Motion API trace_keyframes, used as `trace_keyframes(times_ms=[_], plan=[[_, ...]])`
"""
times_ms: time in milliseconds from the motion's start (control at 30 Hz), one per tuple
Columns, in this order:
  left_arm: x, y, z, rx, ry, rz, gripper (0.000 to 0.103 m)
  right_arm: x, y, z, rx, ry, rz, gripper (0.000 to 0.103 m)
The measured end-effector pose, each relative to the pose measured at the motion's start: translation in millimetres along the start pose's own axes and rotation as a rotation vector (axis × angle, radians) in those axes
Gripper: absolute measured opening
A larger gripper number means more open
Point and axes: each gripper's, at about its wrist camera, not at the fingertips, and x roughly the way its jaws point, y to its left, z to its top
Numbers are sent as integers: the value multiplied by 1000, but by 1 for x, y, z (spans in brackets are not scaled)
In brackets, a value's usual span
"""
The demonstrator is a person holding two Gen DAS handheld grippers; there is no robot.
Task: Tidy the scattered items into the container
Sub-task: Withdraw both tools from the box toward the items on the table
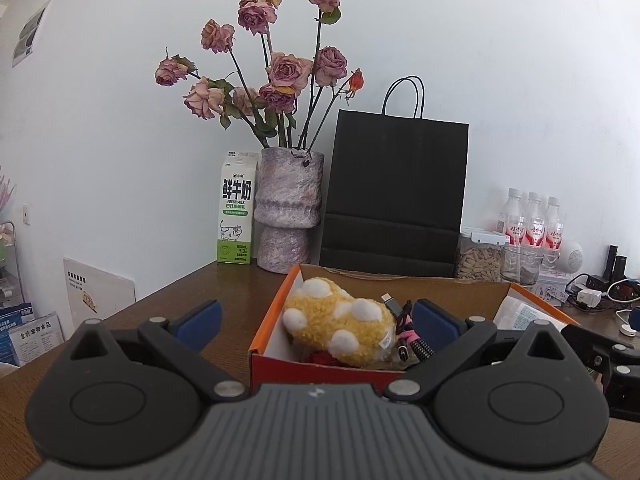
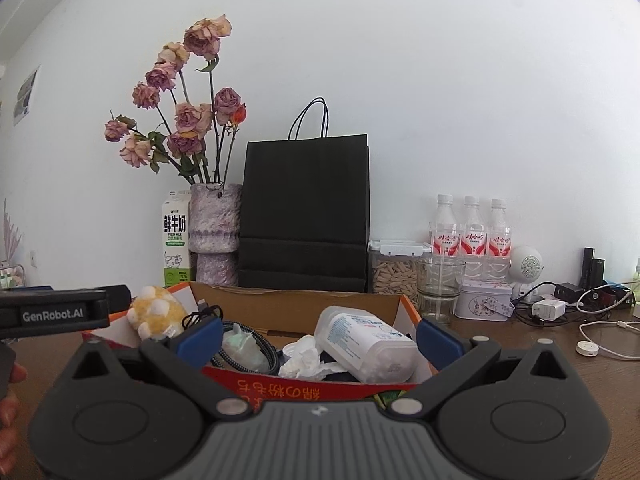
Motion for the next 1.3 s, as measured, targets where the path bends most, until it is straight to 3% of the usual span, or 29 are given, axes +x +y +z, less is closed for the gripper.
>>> trace_keyframes(times_ms=[700,1300], plan=[[-25,22,-15,10,58,31,103,-22,-1,-17,-4,101,17,103],[-25,25,-18,8,87,33,103,-2,2,-26,-8,277,0,103]])
